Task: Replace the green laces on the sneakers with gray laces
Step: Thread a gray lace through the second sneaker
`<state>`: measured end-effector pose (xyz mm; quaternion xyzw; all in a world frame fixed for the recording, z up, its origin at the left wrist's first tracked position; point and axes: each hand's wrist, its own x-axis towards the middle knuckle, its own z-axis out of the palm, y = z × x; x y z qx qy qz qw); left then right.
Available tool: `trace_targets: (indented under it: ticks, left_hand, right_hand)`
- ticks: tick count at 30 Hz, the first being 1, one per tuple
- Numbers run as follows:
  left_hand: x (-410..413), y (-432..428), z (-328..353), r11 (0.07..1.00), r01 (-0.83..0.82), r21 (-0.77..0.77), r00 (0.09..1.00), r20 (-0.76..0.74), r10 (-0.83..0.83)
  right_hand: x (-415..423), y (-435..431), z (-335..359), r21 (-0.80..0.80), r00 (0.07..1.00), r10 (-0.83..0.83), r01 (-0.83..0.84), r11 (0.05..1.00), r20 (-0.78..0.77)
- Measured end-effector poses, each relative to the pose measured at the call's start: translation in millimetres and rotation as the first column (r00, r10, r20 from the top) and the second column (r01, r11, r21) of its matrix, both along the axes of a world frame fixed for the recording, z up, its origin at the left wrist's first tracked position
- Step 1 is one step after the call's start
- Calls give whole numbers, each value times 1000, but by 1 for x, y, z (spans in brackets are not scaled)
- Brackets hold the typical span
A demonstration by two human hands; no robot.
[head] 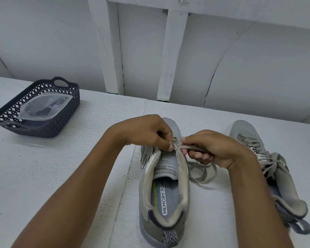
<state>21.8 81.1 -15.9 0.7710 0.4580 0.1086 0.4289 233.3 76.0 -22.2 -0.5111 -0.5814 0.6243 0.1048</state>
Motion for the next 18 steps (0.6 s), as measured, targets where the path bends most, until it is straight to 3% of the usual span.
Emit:
trace_targets:
  ticks: [11,18]
  left_hand:
    - [0,0,1,1000,-22,0,1000,3,22]
    - [-3,1,-1,999,-37,-34,999,23,37]
  right_hand:
    - [5,1,-7,12,995,70,-69,998,-73]
    - [8,4,-10,24,969,68,-64,998,-238]
